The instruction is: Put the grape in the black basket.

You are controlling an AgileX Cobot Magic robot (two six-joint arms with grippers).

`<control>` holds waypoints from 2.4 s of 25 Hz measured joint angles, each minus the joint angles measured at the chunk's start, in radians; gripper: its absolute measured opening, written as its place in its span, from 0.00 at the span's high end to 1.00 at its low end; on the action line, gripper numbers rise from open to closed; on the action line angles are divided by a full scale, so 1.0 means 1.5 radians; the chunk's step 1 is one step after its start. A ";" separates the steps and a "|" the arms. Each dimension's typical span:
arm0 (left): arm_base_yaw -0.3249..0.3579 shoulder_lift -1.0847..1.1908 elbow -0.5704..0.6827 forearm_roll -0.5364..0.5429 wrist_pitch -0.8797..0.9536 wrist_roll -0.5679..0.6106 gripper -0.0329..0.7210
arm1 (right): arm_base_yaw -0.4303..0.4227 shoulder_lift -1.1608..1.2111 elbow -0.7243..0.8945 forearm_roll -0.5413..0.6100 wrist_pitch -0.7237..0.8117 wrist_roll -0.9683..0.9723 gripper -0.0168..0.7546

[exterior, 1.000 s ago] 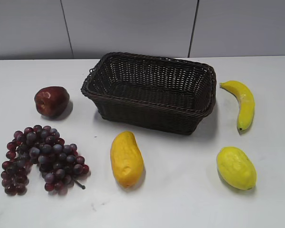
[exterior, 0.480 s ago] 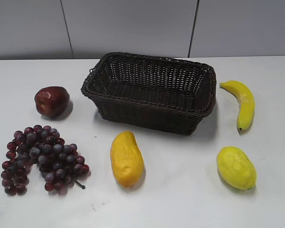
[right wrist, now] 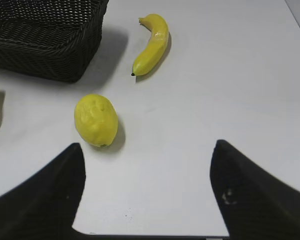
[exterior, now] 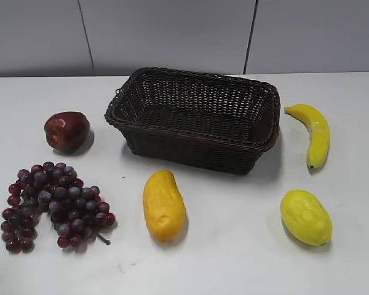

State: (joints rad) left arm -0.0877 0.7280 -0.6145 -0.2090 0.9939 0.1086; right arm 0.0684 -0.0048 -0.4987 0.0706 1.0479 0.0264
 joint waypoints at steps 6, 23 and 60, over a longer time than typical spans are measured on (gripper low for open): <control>-0.002 0.209 -0.012 -0.087 -0.054 0.070 0.31 | 0.000 0.000 0.000 0.000 0.000 0.000 0.21; -0.133 0.652 -0.144 -0.114 -0.237 0.078 0.31 | 0.000 0.000 0.000 0.000 0.000 0.000 0.21; -0.148 0.316 -0.425 -0.072 -0.316 0.115 0.80 | 0.000 0.000 0.000 0.000 0.000 0.000 0.21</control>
State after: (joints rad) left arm -0.3101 1.2020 -1.2513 -0.3163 0.5204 0.2809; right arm 0.0684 -0.0048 -0.4987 0.0706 1.0479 0.0264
